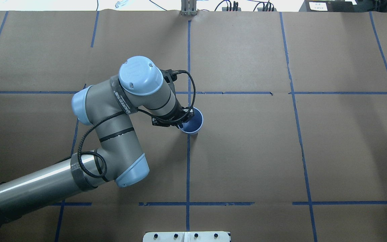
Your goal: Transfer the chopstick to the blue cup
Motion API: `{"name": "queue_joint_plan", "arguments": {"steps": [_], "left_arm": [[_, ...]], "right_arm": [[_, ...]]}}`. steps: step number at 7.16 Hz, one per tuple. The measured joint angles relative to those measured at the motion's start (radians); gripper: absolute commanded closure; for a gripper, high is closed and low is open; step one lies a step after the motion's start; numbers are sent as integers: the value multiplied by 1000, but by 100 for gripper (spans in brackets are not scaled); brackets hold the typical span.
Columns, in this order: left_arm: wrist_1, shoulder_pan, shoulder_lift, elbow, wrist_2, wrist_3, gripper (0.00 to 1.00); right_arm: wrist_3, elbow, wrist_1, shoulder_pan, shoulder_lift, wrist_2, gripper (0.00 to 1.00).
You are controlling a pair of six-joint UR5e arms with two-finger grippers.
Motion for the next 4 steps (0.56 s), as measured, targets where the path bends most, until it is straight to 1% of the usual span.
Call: {"name": "queue_joint_plan", "arguments": {"steps": [1,2,3,4], "left_arm": [[2,10,1,0,21,0,52],[5,14,2,-1,29,0,24],[7,15,3,-7,32,0,7],[14,10,5,-25,33,0,6]], "right_arm": [[-1,1,0,0,0,0,0],[-1,2,0,0,0,0,0],[0,3,0,0,0,-2,0],[1,5,0,0,0,-7,0]]}}
